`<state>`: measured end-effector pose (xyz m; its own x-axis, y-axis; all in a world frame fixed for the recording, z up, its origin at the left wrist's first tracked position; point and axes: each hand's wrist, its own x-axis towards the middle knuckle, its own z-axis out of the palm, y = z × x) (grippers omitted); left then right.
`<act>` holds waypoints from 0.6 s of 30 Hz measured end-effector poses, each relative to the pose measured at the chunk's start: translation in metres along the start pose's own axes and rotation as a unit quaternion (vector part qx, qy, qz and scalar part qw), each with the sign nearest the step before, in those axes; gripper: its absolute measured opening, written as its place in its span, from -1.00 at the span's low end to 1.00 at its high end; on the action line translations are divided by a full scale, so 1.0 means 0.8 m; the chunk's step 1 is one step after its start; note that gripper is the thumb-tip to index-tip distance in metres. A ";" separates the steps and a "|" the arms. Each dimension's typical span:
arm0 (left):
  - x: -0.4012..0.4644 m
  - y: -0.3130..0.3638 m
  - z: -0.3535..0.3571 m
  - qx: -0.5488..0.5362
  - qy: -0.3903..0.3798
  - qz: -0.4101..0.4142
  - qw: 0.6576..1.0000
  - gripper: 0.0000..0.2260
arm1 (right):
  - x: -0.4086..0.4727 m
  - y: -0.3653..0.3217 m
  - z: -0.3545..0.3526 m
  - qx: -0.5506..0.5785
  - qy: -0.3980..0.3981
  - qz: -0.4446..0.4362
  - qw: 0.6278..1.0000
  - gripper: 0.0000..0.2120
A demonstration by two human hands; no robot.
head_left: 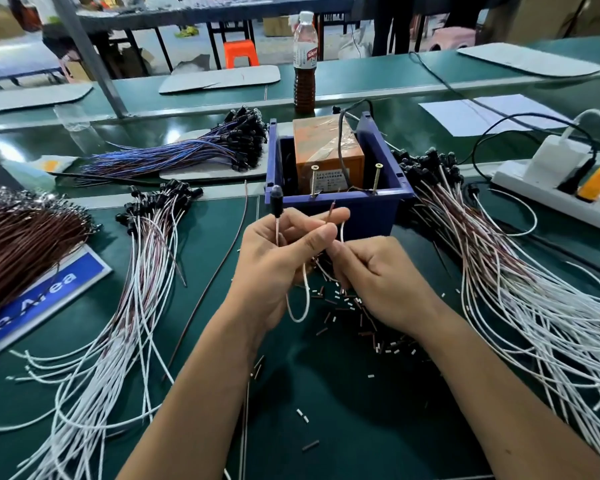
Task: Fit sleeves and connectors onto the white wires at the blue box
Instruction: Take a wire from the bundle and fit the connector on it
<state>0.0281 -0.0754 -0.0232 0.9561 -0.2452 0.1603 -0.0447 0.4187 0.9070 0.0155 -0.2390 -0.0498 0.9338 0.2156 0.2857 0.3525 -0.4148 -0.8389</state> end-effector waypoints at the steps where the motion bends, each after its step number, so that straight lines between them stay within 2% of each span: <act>1: 0.000 0.000 -0.002 0.009 0.008 -0.009 1.000 -0.89 | -0.001 0.001 0.002 -0.007 -0.001 -0.004 1.000 -0.47; 6: 0.005 -0.007 -0.006 0.061 0.087 0.013 0.994 -0.92 | 0.000 0.003 0.009 -0.079 0.048 -0.051 0.994 -0.53; 9: 0.005 -0.006 -0.005 0.072 0.078 0.012 0.994 -0.92 | 0.000 0.006 0.008 -0.116 0.071 -0.074 0.988 -0.54; 13: 0.002 -0.003 -0.007 0.097 0.052 -0.028 0.994 -0.87 | -0.001 0.009 0.009 -0.179 0.058 -0.072 0.980 -0.56; 18: 0.002 -0.004 -0.009 0.075 0.065 -0.051 0.994 -0.82 | -0.001 0.007 0.009 -0.099 0.020 -0.063 0.993 -0.63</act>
<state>0.0319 -0.0712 -0.0286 0.9868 -0.1603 0.0214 0.0214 0.2605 0.9652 0.0162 -0.2350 -0.0581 0.8821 0.2431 0.4034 0.4677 -0.5529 -0.6896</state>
